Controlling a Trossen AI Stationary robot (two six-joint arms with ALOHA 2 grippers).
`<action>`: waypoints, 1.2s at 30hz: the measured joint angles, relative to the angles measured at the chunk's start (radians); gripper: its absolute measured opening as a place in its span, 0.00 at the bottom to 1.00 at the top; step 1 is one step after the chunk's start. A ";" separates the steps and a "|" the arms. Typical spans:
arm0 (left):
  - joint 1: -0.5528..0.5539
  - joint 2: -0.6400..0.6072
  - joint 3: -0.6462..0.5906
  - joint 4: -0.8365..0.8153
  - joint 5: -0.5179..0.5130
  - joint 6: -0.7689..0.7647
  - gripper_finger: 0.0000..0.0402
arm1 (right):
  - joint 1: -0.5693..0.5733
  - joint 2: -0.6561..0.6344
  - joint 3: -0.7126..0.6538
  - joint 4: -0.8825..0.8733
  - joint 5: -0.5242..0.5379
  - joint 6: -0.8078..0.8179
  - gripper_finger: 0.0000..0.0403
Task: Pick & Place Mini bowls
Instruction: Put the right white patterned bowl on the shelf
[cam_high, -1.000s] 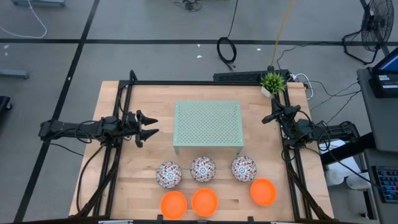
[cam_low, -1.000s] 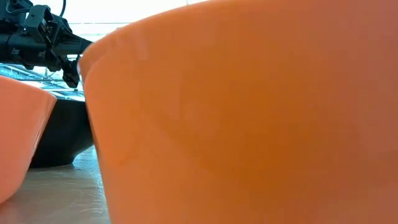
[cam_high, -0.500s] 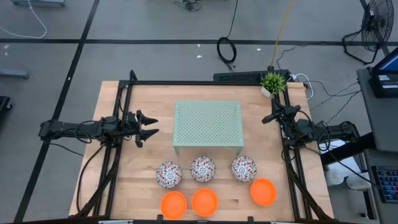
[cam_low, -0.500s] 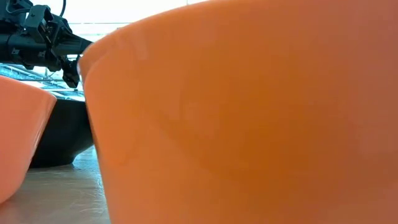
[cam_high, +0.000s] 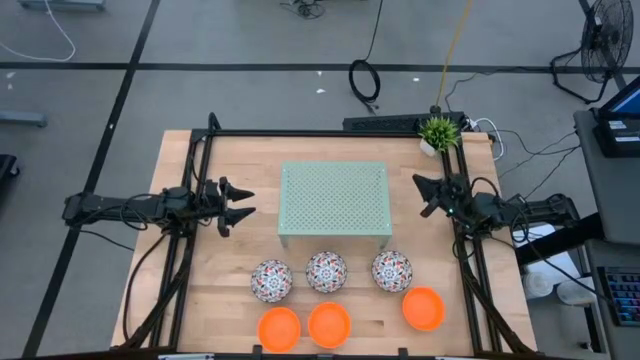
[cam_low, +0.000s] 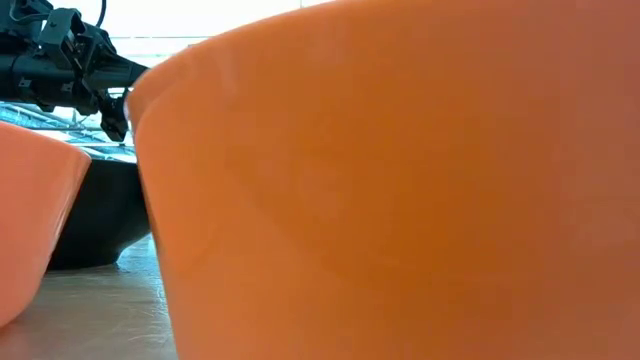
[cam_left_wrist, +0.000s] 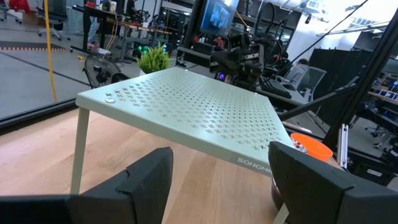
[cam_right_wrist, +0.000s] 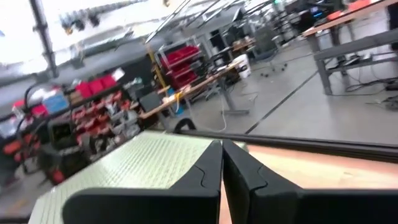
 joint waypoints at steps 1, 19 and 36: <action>0.000 0.000 0.000 0.001 0.000 0.000 0.67 | 0.000 0.003 0.000 -0.005 -0.014 -0.006 0.00; 0.000 0.000 0.000 0.001 0.000 0.000 0.67 | -0.005 0.047 0.000 0.084 -0.116 -0.092 0.00; 0.000 0.000 0.000 0.000 0.001 0.000 0.67 | 0.376 0.714 0.609 0.234 -0.613 -0.395 0.06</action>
